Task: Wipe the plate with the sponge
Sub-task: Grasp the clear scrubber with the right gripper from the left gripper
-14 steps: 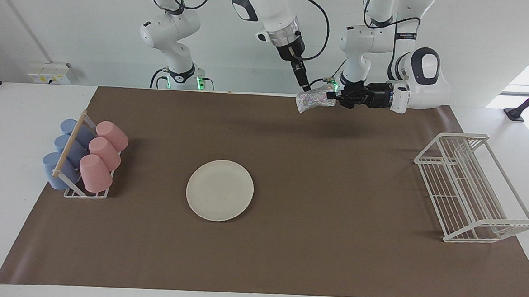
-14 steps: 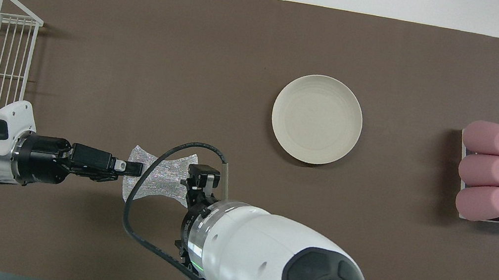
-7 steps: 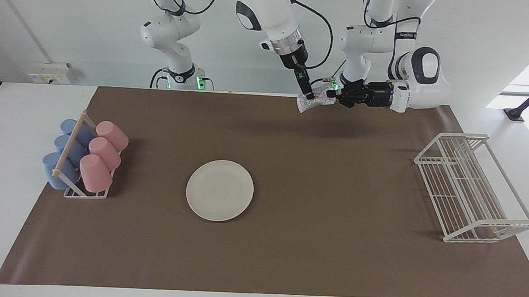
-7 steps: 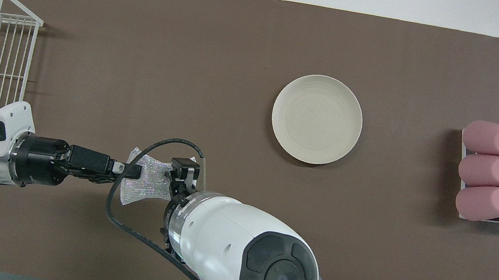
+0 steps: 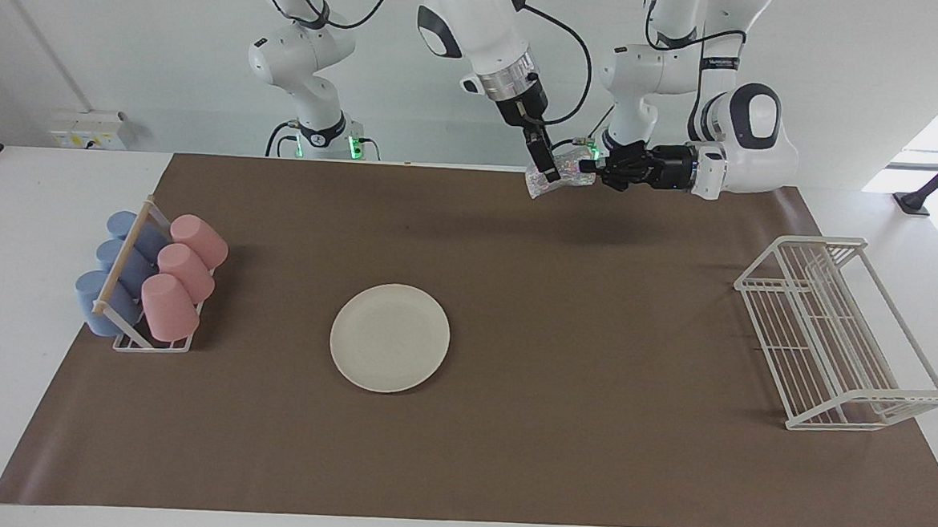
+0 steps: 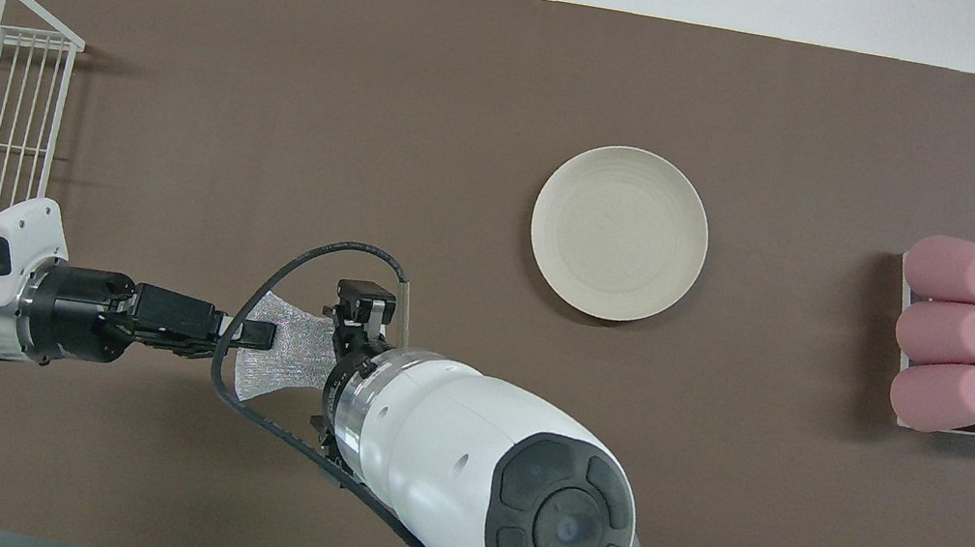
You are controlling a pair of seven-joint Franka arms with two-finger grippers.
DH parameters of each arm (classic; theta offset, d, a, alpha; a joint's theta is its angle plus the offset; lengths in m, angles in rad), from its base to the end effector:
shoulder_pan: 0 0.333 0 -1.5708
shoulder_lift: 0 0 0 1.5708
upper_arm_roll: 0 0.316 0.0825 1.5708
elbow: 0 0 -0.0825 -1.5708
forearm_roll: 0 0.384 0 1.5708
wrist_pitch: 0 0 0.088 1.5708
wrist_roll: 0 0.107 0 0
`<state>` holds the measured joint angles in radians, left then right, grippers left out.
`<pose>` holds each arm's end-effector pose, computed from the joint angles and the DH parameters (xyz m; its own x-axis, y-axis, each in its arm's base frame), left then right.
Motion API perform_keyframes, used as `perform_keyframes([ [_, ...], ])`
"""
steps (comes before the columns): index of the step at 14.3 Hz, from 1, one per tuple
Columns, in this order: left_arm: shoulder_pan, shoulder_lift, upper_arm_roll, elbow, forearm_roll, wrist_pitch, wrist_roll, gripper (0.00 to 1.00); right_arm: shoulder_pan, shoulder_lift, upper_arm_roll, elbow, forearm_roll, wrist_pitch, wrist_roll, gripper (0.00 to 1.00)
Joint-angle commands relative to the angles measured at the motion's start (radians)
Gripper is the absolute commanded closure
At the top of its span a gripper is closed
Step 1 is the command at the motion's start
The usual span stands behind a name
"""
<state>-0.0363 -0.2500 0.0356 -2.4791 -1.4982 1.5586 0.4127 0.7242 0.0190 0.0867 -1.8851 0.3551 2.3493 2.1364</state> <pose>0.4196 -0.1077 0.4316 0.9687 -0.0441 -0.2444 0.2420 -0.0535 0.9688 0.4128 0.4411 0.5419 0.0844 -0.8693 -0.4871 -0.9884 -0.0111 -0.1514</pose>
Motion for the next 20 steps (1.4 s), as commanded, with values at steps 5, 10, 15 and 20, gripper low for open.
perform_keyframes([
  [5, 0.001, -0.025, 0.012, -0.021, 0.009, -0.025, 0.008, 1.00, -0.009, 0.041, 0.005, 0.023, 0.008, 0.057, -0.015, 0.02],
  [10, 0.003, -0.023, 0.012, -0.020, 0.013, -0.028, 0.008, 1.00, 0.000, 0.042, 0.005, 0.027, 0.007, 0.056, -0.023, 0.49],
  [15, 0.003, -0.023, 0.010, -0.020, 0.016, -0.026, 0.011, 1.00, -0.002, 0.044, 0.005, 0.049, -0.046, -0.005, -0.024, 1.00],
  [20, 0.001, -0.023, 0.009, -0.003, 0.061, -0.022, 0.001, 0.92, -0.003, 0.047, 0.005, 0.066, -0.087, -0.042, -0.026, 1.00],
])
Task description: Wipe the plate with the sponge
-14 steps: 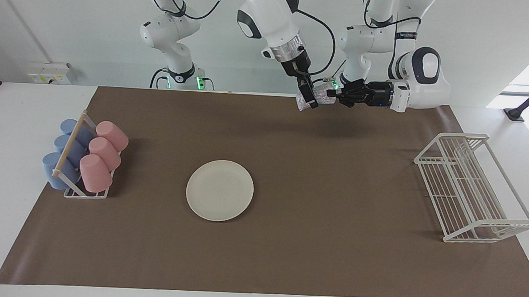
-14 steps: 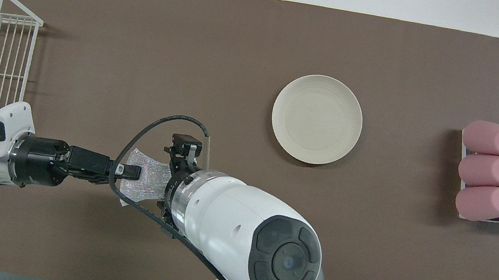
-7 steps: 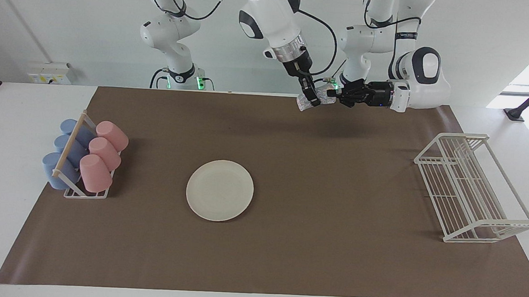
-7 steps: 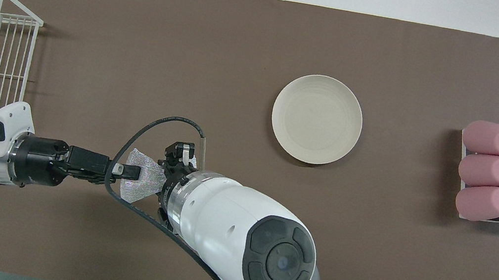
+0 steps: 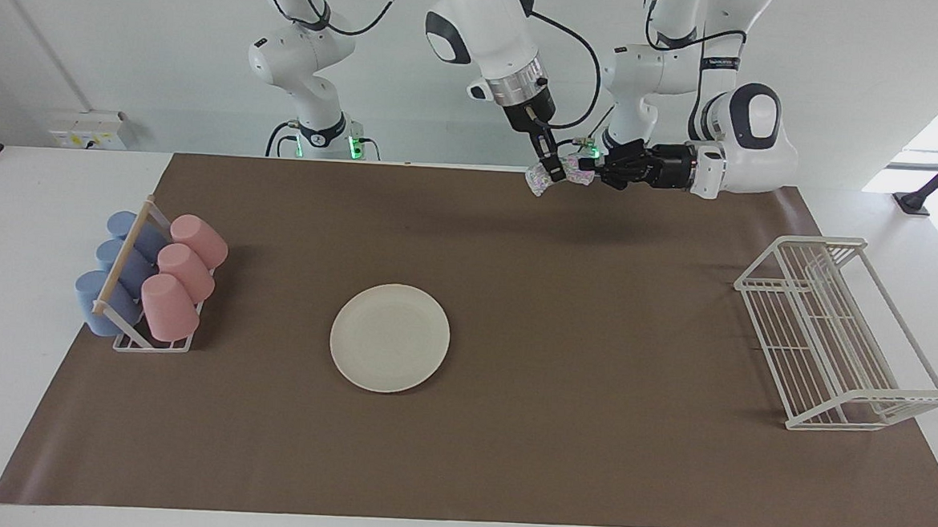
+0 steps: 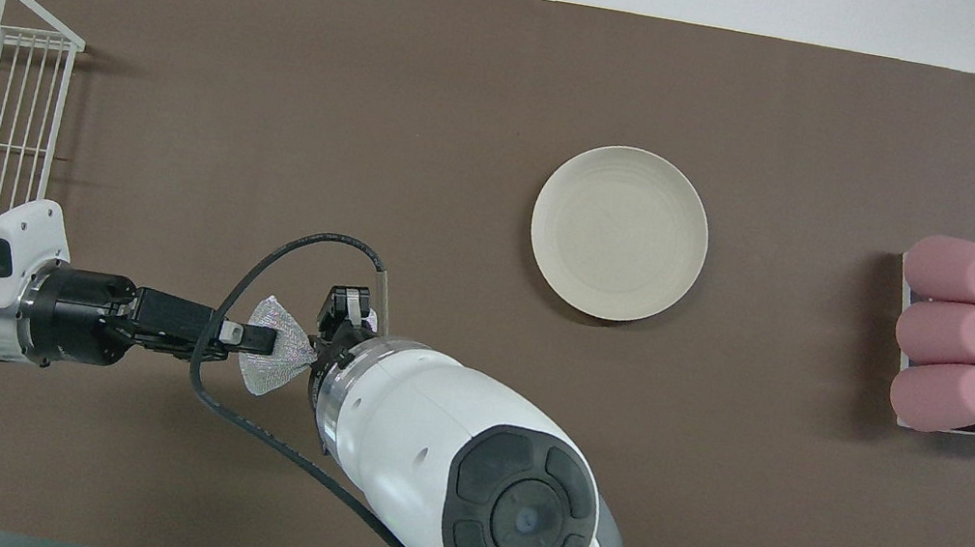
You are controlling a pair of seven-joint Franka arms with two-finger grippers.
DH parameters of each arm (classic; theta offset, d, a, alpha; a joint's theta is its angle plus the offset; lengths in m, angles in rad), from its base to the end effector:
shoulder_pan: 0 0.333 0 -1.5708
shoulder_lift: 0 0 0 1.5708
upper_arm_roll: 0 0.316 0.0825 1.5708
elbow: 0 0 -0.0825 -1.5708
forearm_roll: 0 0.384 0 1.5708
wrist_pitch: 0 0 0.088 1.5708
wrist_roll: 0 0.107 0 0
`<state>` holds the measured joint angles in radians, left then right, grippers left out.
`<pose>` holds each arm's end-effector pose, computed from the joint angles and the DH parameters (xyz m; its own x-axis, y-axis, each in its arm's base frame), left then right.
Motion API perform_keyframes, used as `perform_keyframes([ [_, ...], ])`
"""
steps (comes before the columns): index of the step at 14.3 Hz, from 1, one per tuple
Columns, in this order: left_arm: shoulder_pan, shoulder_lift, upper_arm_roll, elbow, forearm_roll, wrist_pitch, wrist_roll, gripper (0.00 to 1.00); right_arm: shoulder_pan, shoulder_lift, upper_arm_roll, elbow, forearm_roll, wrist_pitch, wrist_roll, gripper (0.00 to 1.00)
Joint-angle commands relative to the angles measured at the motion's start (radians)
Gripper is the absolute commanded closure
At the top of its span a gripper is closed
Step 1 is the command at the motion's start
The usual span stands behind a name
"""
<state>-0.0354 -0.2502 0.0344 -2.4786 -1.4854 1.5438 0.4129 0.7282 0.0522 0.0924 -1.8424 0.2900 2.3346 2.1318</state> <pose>0.4175 -0.1090 0.4317 0.9676 -0.0629 -0.2445 0.2409 -0.0596 0.9687 0.4163 0.4520 0.5418 0.1376 -0.8848 -0.4451 -0.9801 -0.0568 -0.1901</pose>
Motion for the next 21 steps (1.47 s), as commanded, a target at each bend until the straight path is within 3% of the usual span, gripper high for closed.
perform_keyframes([
  [1, -0.004, -0.026, 0.010, 0.010, 0.091, -0.002, -0.018, 0.23, -0.006, 0.012, 0.000, 0.023, -0.029, -0.037, -0.023, 1.00],
  [2, -0.003, -0.029, 0.009, 0.013, 0.102, -0.001, -0.055, 0.00, -0.006, 0.011, 0.000, 0.022, -0.043, -0.044, -0.030, 1.00],
  [5, 0.000, -0.029, 0.010, 0.020, 0.106, 0.001, -0.063, 0.00, -0.021, 0.003, 0.000, 0.003, -0.055, -0.086, -0.166, 1.00],
  [8, 0.002, -0.027, 0.010, 0.020, 0.111, 0.004, -0.063, 0.00, -0.110, 0.008, -0.003, -0.032, -0.055, -0.087, -0.338, 1.00],
  [13, 0.003, -0.021, 0.010, 0.050, 0.201, 0.032, -0.065, 0.00, -0.237, 0.067, -0.003, -0.161, -0.055, 0.059, -0.697, 1.00],
  [17, 0.003, -0.021, 0.010, 0.084, 0.370, 0.122, -0.057, 0.00, -0.319, 0.084, -0.003, -0.257, -0.054, 0.136, -0.886, 1.00],
  [21, 0.029, -0.012, 0.010, 0.139, 0.545, 0.174, -0.066, 0.00, -0.360, 0.193, -0.005, -0.259, -0.054, 0.238, -0.993, 1.00],
])
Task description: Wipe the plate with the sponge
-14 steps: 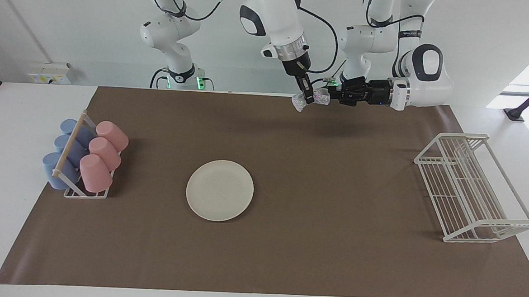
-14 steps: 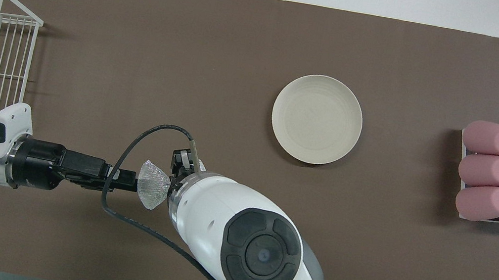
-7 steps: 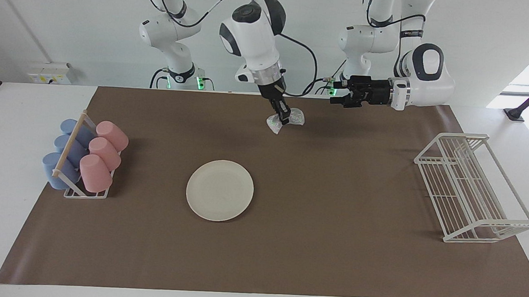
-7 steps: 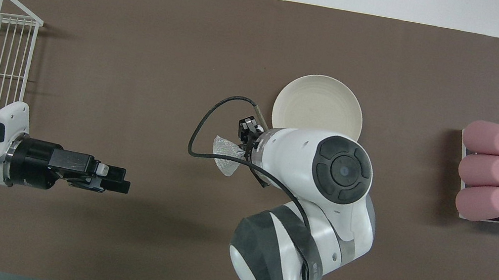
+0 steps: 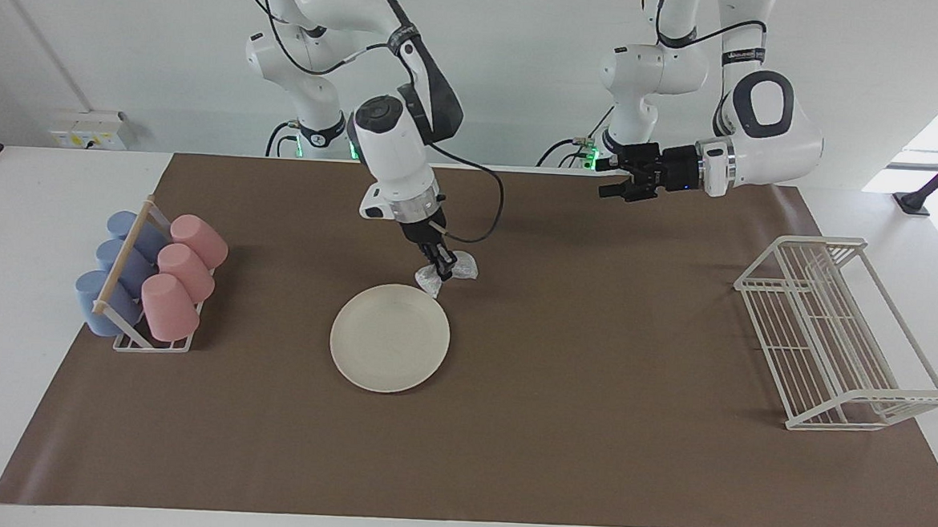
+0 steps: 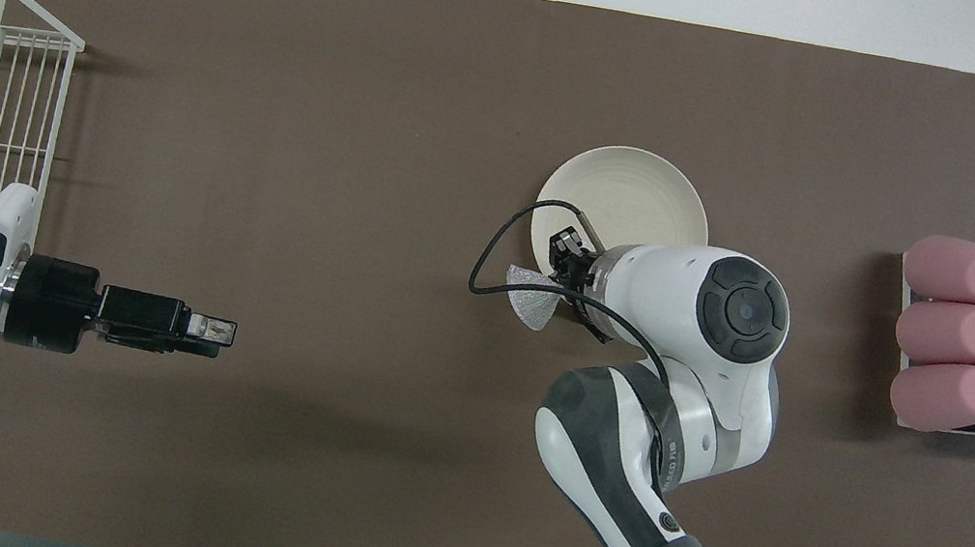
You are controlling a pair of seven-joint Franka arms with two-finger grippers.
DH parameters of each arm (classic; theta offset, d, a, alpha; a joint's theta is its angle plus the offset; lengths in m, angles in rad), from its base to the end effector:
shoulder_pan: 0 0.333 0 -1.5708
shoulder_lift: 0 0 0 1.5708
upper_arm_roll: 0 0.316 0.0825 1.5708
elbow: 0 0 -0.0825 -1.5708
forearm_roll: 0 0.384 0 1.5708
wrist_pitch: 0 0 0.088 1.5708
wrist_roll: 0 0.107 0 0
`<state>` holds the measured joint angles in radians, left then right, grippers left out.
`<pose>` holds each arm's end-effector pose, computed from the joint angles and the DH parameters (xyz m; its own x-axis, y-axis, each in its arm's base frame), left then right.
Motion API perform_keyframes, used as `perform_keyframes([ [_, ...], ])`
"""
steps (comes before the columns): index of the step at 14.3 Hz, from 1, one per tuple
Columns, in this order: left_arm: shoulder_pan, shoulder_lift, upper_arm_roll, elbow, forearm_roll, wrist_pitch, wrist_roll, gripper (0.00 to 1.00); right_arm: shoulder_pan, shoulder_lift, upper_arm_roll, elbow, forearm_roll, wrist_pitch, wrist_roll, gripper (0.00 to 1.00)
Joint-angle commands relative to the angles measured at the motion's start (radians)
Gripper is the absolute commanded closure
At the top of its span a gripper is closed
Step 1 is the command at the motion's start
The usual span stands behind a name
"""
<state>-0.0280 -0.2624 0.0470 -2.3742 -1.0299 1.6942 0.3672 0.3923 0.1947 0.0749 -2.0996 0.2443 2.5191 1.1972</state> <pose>0.4316 -0.0730 0.4396 0.9843 -0.0712 -0.1617 0.1040 -0.5063 0.8560 0.5318 0.2646 0.3501 0.6168 -0.7797 -0.1080 -0.7745 -0.5767 -0.2598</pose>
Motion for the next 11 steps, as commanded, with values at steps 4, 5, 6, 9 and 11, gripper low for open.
perform_keyframes([
  [4, 0.046, 0.012, -0.003, 0.067, 0.327, 0.105, -0.017, 0.00, -0.075, 0.097, 0.013, 0.001, -0.008, 0.066, -0.166, 1.00],
  [5, 0.048, 0.014, -0.003, 0.069, 0.379, 0.132, -0.017, 0.00, -0.096, 0.104, 0.014, 0.000, -0.008, 0.078, -0.194, 1.00],
  [6, 0.057, 0.014, -0.003, 0.079, 0.434, 0.146, -0.017, 0.00, -0.108, 0.107, 0.014, -0.002, -0.008, 0.081, -0.218, 1.00],
  [9, 0.060, 0.028, -0.003, 0.084, 0.603, 0.214, -0.033, 0.00, -0.141, 0.121, 0.013, -0.002, -0.008, 0.087, -0.289, 1.00],
  [11, 0.056, 0.034, -0.004, 0.084, 0.736, 0.274, -0.079, 0.00, -0.170, 0.130, 0.013, -0.002, -0.007, 0.127, -0.387, 1.00],
])
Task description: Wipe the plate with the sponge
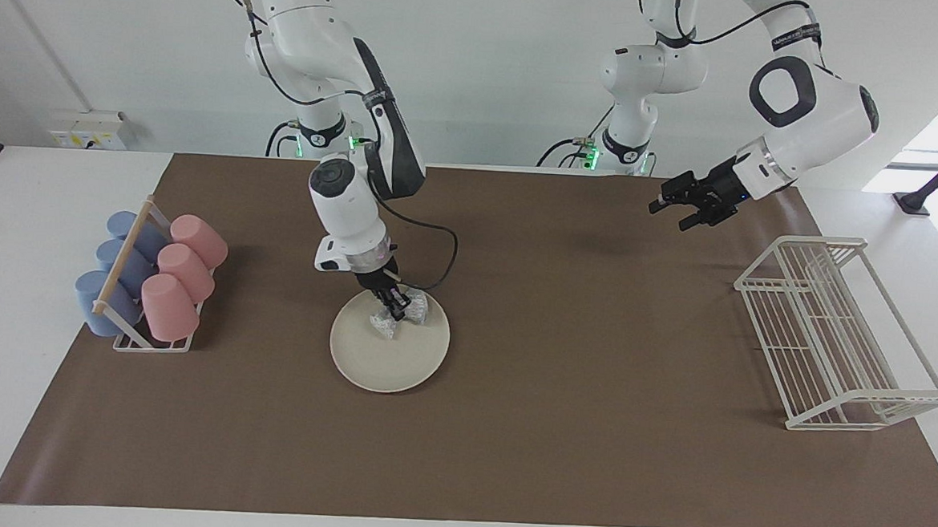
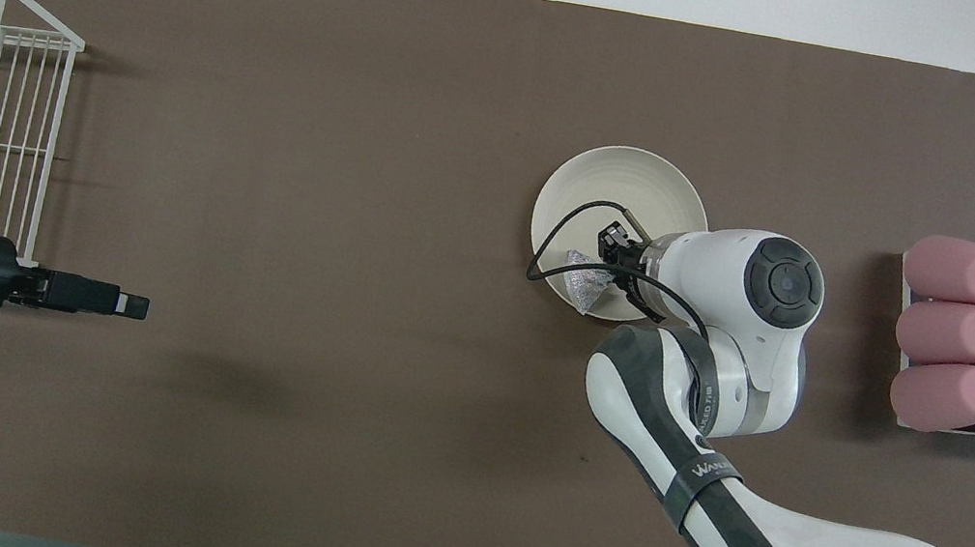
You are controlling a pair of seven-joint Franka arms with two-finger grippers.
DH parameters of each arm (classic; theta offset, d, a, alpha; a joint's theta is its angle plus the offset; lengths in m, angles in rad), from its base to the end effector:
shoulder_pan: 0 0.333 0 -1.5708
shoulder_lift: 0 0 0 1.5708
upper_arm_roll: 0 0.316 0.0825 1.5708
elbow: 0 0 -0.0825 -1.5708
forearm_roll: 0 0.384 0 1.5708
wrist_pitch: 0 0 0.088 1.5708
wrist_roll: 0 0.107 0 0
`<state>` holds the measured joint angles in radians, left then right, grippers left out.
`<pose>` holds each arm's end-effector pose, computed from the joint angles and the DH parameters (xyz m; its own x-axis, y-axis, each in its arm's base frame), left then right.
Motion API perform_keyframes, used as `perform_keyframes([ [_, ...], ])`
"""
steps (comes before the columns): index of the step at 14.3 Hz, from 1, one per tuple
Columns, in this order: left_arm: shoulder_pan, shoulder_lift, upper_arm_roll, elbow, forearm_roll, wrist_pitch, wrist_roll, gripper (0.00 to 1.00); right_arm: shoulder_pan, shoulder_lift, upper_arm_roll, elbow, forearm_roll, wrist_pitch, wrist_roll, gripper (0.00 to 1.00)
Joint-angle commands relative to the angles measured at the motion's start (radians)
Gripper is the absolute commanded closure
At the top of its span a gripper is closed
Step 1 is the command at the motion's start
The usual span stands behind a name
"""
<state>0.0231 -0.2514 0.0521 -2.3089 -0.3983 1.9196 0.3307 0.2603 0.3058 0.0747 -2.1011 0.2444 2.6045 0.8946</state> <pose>0.4550 0.0075 0.4399 0.9941 -0.1016 -0.0391 -0.0786 -0.9181 0.3884 0.5680 0.1912 0.2922 0.7251 -0.6878 -0.0339 -0.6722 -0.6962 -0.2519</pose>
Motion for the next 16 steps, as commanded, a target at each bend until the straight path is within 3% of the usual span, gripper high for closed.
perform_keyframes([
  [1, 0.004, 0.024, -0.009, 0.019, 0.157, 0.073, -0.050, 0.00, -0.055, 0.022, 0.013, 0.000, -0.008, 0.045, -0.129, 1.00],
  [4, 0.024, 0.041, -0.006, 0.026, 0.271, 0.159, -0.050, 0.00, -0.055, 0.032, 0.014, 0.003, -0.007, 0.051, -0.131, 1.00],
  [11, 0.063, 0.052, -0.008, 0.052, 0.273, 0.165, -0.050, 0.00, 0.073, 0.039, 0.014, 0.000, 0.007, 0.120, 0.135, 1.00],
  [13, 0.063, 0.052, -0.008, 0.052, 0.271, 0.165, -0.052, 0.00, 0.057, 0.041, 0.013, -0.004, 0.007, 0.124, 0.092, 1.00],
  [16, 0.063, 0.053, -0.008, 0.052, 0.273, 0.167, -0.050, 0.00, -0.013, 0.049, 0.013, -0.004, 0.007, 0.129, -0.135, 1.00],
])
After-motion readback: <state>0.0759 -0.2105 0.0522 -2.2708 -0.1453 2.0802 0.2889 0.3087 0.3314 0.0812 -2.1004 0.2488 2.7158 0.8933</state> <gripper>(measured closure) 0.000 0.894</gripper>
